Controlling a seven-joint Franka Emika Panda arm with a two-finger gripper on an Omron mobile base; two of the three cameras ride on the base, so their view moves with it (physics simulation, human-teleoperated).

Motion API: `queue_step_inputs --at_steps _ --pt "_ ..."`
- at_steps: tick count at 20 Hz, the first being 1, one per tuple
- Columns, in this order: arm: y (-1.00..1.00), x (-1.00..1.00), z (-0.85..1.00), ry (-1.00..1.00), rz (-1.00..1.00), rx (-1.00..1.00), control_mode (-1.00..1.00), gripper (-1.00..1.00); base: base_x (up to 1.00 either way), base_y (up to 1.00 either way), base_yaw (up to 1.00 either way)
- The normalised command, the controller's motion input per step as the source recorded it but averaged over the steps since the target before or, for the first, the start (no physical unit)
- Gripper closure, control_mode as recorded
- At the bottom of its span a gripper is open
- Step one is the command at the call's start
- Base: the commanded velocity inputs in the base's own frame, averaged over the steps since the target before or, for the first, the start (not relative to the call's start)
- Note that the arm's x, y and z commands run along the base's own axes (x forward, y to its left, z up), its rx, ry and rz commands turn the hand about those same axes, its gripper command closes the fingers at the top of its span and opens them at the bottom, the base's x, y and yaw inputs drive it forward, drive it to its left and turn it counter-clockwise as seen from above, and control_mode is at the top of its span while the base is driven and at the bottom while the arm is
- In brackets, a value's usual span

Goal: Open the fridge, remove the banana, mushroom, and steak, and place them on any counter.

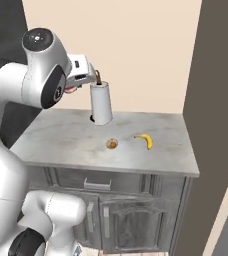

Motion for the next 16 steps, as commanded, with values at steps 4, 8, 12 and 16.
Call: queue_step_inputs --at_steps 4,8,12,16 --pt "0.00 0.00 0.00 0.00 0.00 0.00 1.00 1.00 0.82 0.00 0.00" --pt "0.00 0.00 0.00 0.00 0.00 0.00 1.00 1.00 0.94 0.00 0.00" --pt "0.00 0.00 0.00 0.00 0.00 0.00 1.00 1.00 0.84 -0.03 0.00" --pt "0.00 0.00 0.00 0.00 0.00 0.00 1.00 1.00 0.67 -0.07 0.00"
